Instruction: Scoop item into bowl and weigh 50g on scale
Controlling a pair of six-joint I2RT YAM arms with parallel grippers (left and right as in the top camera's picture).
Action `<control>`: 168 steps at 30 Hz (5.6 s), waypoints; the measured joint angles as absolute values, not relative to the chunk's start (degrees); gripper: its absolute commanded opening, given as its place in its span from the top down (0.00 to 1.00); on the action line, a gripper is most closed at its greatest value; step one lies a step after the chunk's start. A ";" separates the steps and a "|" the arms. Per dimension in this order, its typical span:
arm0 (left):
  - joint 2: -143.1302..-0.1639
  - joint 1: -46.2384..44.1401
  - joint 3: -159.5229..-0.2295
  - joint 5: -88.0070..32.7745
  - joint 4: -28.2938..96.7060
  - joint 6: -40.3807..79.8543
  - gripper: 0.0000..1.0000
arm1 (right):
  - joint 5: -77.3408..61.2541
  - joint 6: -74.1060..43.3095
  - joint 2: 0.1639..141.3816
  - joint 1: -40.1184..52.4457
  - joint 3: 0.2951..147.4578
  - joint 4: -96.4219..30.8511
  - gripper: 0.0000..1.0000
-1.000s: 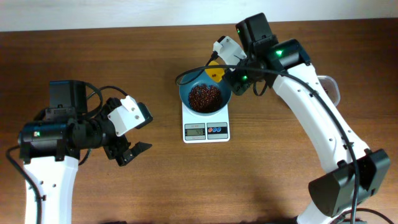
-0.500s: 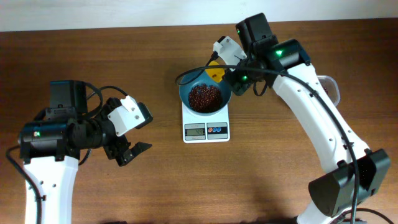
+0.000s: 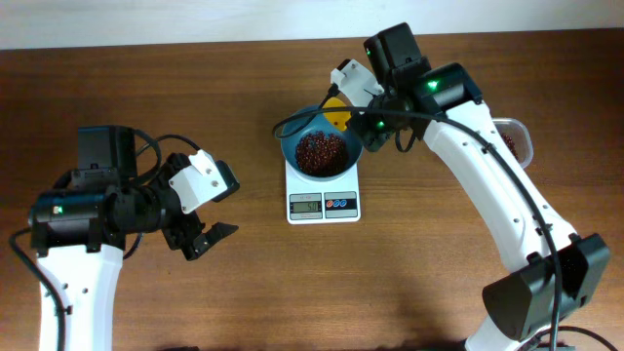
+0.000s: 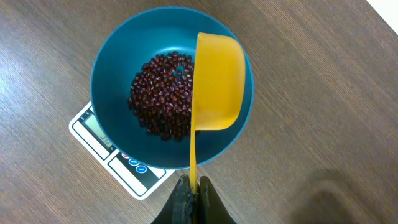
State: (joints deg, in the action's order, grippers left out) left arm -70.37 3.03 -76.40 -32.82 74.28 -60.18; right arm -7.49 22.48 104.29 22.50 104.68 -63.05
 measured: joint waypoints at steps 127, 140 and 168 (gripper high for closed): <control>-70.35 3.03 -76.40 -33.01 74.30 -60.18 0.01 | -38.17 1.37 67.55 -59.48 26.13 -36.60 0.01; -70.37 3.03 -76.40 -33.01 74.30 -60.18 0.01 | -24.32 -8.84 67.55 -58.98 39.29 -39.97 0.01; -70.37 3.03 -76.40 -33.01 74.30 -60.16 0.01 | -23.59 -11.07 61.82 -18.41 74.04 -48.69 0.01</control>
